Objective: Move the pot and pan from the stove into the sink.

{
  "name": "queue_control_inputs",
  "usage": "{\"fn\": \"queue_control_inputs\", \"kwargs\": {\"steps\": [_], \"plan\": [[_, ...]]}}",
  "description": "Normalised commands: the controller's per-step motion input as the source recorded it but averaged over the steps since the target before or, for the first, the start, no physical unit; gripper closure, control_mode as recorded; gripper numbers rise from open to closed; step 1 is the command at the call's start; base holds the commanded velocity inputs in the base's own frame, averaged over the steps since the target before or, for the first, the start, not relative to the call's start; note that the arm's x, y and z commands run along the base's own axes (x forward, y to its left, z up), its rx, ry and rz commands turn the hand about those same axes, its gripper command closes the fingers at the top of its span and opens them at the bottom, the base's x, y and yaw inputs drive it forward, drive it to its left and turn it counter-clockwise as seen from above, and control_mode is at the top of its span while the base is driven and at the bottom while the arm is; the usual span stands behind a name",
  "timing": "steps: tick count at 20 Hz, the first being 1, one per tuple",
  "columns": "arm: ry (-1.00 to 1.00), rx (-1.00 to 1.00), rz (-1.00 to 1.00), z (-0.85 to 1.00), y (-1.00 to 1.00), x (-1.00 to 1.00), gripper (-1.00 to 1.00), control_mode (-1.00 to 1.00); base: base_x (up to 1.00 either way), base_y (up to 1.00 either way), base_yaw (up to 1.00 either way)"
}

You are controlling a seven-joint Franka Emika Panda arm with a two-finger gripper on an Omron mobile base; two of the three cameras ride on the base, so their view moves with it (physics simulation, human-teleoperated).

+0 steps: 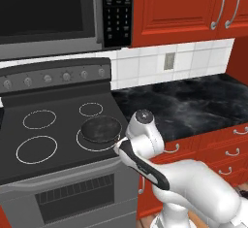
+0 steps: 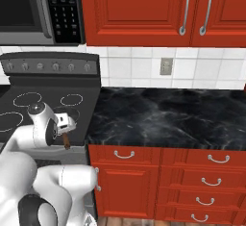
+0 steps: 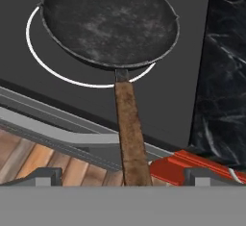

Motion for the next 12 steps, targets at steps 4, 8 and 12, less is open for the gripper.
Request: {"fn": "queue_control_inputs", "kwargs": {"steps": [4, 8, 12], "plan": [[-0.01, 0.00, 0.00, -0.42, 0.00, 0.06, -1.00, -1.00, 0.00, 0.00, 0.00], [-0.02, 0.00, 0.00, -0.38, -0.01, 0.05, -1.00, -1.00, 0.00, 0.00, 0.00], [-0.03, 0.00, 0.00, -0.35, -0.06, 0.07, -1.00, -1.00, 0.00, 0.00, 0.00]]}}
